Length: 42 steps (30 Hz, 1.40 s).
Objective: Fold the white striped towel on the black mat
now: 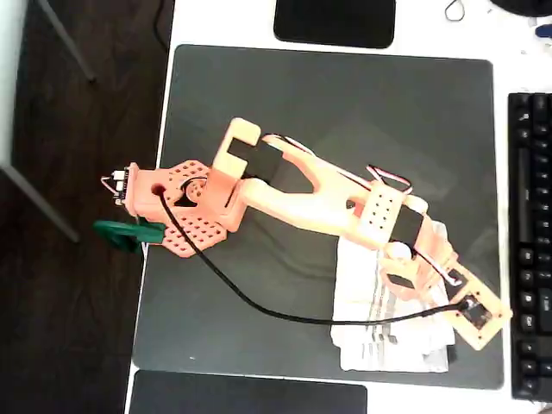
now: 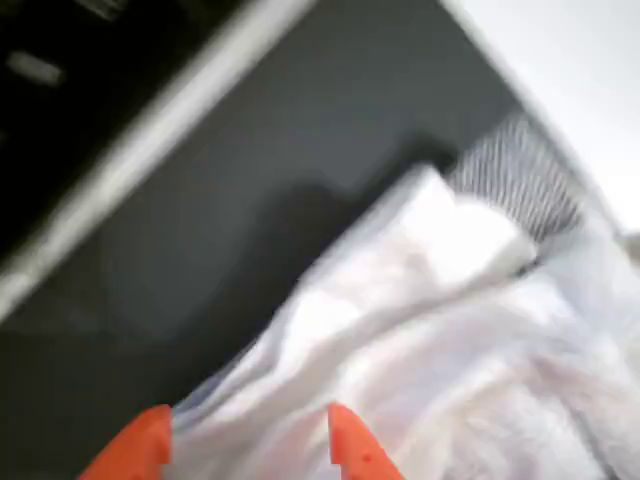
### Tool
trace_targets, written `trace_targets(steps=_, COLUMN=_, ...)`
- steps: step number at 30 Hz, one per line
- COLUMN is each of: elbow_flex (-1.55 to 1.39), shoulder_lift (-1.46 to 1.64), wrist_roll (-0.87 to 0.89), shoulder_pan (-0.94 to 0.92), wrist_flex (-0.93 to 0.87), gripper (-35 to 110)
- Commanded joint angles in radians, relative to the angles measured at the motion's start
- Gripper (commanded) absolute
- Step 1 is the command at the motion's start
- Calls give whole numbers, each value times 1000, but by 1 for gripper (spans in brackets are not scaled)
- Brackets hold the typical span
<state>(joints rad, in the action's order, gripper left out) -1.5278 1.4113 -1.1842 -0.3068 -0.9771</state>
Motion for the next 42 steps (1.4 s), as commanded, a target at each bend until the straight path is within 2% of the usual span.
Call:
trace_targets(steps=1, elbow_flex=-2, shoulder_lift=152, wrist_roll=-67, shoulder_pan=-18, wrist_flex=-5, gripper=21)
trace_targets(steps=5, elbow_flex=-49, shoulder_lift=282, wrist_roll=-164, shoulder_pan=-28, wrist_flex=-51, gripper=22)
trace_targets(steps=9, elbow_flex=-18, shoulder_lift=342, wrist_roll=-270, shoulder_pan=-29, wrist_flex=-181, gripper=18)
trace_targets(steps=13, elbow_flex=-75, shoulder_lift=345, wrist_roll=-357, shoulder_pan=0, wrist_flex=-209, gripper=4)
trace_targets(steps=16, elbow_flex=-84, shoulder_lift=279, wrist_roll=-362, shoulder_pan=48, wrist_flex=-206, gripper=0)
trace_targets(steps=25, elbow_flex=-95, shoulder_lift=71, wrist_roll=-314, shoulder_pan=146, wrist_flex=12, gripper=0)
trace_targets(steps=36, elbow_flex=-253, shoulder_lift=-20, wrist_roll=-344, shoulder_pan=155, wrist_flex=276, gripper=1)
trace_targets(steps=42, elbow_flex=-253, shoulder_lift=64, wrist_roll=-354, shoulder_pan=150, wrist_flex=236, gripper=2)
